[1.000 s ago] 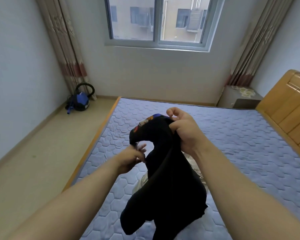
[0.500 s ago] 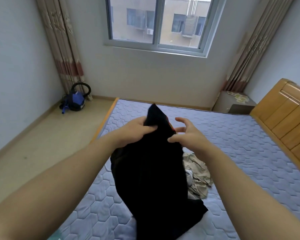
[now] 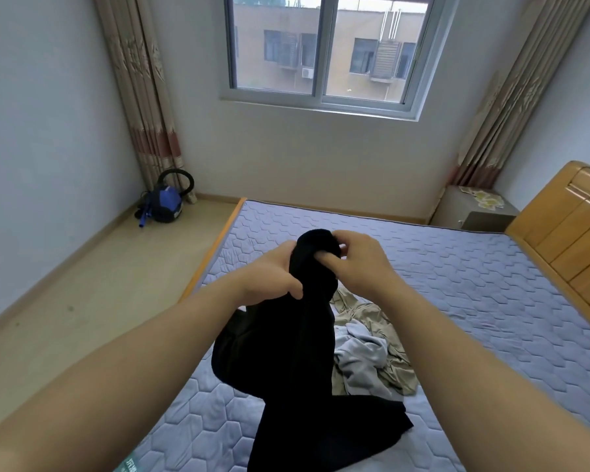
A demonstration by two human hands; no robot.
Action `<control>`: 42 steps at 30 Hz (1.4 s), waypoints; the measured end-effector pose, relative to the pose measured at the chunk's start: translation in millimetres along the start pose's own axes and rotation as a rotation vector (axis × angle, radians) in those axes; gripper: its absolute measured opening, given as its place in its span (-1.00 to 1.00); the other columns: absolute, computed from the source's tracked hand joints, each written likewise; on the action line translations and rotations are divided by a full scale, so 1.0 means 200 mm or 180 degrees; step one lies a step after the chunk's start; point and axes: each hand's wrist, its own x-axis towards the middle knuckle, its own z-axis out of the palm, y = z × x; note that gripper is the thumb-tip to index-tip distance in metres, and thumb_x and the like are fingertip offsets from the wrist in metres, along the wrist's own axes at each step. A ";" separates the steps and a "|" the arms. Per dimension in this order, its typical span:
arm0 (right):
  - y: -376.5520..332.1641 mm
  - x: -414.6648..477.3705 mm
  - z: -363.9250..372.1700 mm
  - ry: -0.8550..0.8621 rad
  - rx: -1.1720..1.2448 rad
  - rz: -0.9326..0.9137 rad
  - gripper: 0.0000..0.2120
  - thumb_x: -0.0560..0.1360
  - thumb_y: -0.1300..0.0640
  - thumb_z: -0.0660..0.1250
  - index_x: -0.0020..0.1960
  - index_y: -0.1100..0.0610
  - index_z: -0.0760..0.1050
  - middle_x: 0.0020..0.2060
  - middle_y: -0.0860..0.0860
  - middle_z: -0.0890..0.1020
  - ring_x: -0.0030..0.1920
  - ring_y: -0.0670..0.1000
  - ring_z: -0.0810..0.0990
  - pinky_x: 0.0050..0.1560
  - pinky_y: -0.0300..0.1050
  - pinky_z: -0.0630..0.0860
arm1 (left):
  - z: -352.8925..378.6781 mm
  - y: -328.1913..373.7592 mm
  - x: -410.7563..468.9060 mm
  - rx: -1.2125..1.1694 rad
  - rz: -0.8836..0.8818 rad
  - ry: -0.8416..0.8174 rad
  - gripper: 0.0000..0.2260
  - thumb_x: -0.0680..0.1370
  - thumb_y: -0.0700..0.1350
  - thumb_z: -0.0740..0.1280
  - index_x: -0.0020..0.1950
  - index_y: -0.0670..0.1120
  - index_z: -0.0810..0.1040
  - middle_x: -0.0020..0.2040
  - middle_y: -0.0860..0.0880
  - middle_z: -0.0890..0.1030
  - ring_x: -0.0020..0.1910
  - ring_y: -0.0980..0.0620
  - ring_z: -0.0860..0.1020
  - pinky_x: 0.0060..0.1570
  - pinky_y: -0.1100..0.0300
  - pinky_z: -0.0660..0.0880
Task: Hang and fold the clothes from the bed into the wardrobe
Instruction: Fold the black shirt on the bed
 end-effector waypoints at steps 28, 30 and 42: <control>-0.06 -0.10 -0.71 0.1946 -0.0467 0.0013 -0.75 0.66 0.24 0.13 0.30 0.25 0.43 0.04 0.03 0.41 0.00 0.03 0.38 -0.14 -0.31 0.29 | -0.16 0.12 0.16 0.1742 -0.0291 0.1515 -0.94 0.58 -0.13 0.35 0.03 -0.08 0.52 -0.04 -0.07 0.61 -0.06 -0.03 0.56 -0.06 0.16 0.49; -0.05 -0.10 -0.74 0.1900 -0.0497 0.0034 -0.72 0.64 0.23 0.13 0.32 0.23 0.42 0.06 0.04 0.41 0.05 0.07 0.41 0.00 -0.21 0.31 | -0.27 0.25 0.16 0.1826 -0.0197 0.1945 -0.88 0.59 -0.17 0.33 0.13 -0.07 0.56 0.07 -0.15 0.64 0.07 -0.16 0.58 0.02 0.10 0.48; 0.02 -0.09 -0.58 0.1148 -0.1924 0.0185 -0.52 0.49 0.15 0.45 0.38 0.08 0.46 0.16 0.13 0.42 0.24 0.20 0.34 0.15 -0.02 0.42 | -0.48 0.40 0.02 0.2506 0.0541 0.1784 -0.63 0.50 0.09 0.50 0.16 -0.06 0.49 0.04 -0.09 0.59 0.00 -0.13 0.56 0.04 -0.07 0.55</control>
